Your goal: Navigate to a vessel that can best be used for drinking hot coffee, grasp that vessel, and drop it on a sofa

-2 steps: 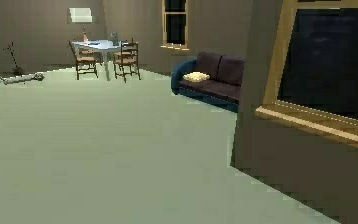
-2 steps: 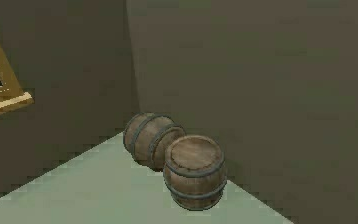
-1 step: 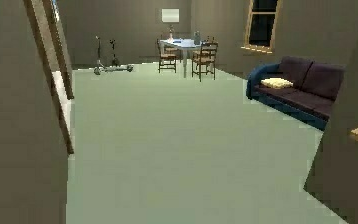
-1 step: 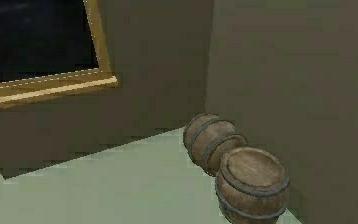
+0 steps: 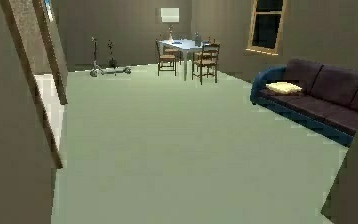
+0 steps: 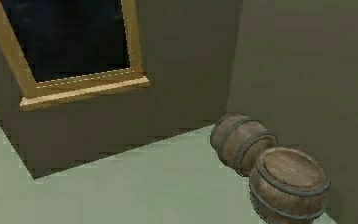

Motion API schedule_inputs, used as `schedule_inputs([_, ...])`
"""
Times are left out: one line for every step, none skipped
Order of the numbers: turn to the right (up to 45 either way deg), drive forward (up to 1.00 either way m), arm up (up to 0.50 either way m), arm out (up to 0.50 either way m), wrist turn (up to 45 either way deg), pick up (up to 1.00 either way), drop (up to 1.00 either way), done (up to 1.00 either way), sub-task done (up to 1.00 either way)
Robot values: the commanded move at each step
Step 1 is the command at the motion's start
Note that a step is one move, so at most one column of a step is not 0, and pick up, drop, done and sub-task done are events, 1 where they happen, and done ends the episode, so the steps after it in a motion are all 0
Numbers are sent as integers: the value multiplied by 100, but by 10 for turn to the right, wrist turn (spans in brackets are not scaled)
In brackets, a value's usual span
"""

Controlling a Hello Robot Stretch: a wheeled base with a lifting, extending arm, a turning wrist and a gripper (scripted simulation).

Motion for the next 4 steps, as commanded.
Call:
schedule_inputs([450, 0, 0, 0, 0, 0, 0, 0, 0])
schedule_inputs([60, 0, 0, 0, 0, 0, 0, 0, 0])
schedule_inputs([0, 35, 0, 0, 0, 0, 0, 0, 0])
schedule_inputs([-450, 0, 0, 0, 0, 0, 0, 0, 0])
